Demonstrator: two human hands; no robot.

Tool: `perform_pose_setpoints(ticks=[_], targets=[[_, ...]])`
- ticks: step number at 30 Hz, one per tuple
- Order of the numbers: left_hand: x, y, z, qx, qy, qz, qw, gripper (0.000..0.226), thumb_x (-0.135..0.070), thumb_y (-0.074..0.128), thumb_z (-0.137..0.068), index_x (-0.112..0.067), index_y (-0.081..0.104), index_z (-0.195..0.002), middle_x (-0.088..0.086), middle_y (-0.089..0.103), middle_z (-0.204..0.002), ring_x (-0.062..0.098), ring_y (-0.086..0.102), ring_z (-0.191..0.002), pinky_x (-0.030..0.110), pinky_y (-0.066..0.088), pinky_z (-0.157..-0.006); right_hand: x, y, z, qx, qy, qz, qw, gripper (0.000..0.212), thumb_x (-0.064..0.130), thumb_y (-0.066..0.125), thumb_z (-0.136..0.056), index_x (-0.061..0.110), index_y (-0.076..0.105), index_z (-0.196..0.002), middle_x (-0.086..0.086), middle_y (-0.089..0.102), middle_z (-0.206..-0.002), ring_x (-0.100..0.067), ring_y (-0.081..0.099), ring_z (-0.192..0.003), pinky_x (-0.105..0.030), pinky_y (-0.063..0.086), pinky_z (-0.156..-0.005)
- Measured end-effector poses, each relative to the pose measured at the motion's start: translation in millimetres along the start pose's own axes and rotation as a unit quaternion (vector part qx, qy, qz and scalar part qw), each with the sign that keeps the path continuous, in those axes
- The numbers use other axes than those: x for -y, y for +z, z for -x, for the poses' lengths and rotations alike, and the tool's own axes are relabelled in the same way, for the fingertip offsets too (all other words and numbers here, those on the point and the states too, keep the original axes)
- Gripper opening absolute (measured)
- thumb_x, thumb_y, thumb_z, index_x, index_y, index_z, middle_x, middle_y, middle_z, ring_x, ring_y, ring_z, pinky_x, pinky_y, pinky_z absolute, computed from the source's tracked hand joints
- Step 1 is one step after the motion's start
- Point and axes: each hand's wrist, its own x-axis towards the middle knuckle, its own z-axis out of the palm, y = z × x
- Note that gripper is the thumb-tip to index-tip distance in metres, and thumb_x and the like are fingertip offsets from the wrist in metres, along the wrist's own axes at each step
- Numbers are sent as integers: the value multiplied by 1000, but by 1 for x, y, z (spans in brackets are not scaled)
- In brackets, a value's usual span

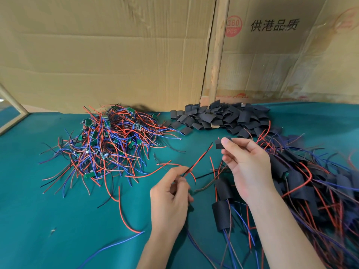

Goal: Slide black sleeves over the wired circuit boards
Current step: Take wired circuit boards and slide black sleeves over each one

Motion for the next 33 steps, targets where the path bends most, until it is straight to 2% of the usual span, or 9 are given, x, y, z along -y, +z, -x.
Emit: perform_pose_setpoints(ticks=[6,14,20,26,30,33], targets=[[2,0,0,5,-2,-3,1000,29,-19,48,-84,-37,70,-92,-2,58,-59,18,61,-47,23,48,-49,2,1,0,29,62,-33,997,14,1,77,-83,7,66,-90,-6,68,-80,-12,65,-64,-20,53,-57],[3,0,0,8,-6,-7,1000,28,-20,47,-85,-34,70,-93,-3,58,-58,18,61,-48,22,48,-50,9,3,5,79,108,-79,988,23,9,79,-67,10,65,-85,0,69,-72,-11,64,-60,-18,51,-53],[4,0,0,6,-6,-7,1000,28,-21,47,-86,-34,70,-94,-3,59,-57,17,62,-48,21,48,-49,10,3,5,78,109,-94,987,24,10,78,-68,10,64,-87,0,67,-73,-10,64,-62,-18,51,-54],[5,1,1,12,-3,-5,1000,30,-21,48,-83,-37,71,-92,0,57,-54,16,58,-46,21,48,-50,5,1,3,86,75,-24,993,19,3,76,-75,9,65,-88,-6,69,-79,-13,63,-62,-20,51,-55],[2,0,0,31,0,10,999,33,-15,50,-87,-41,69,-94,-2,68,-67,16,63,-50,23,50,-50,0,3,6,142,87,26,986,33,8,82,-62,8,65,-90,-8,69,-78,-15,61,-60,-21,50,-54],[-2,-1,0,55,8,24,998,39,-4,55,-97,-41,67,-99,0,73,-79,18,69,-57,30,56,-53,-6,8,9,163,112,35,979,59,8,86,-57,8,61,-111,-13,68,-81,-17,60,-60,-23,50,-54]])
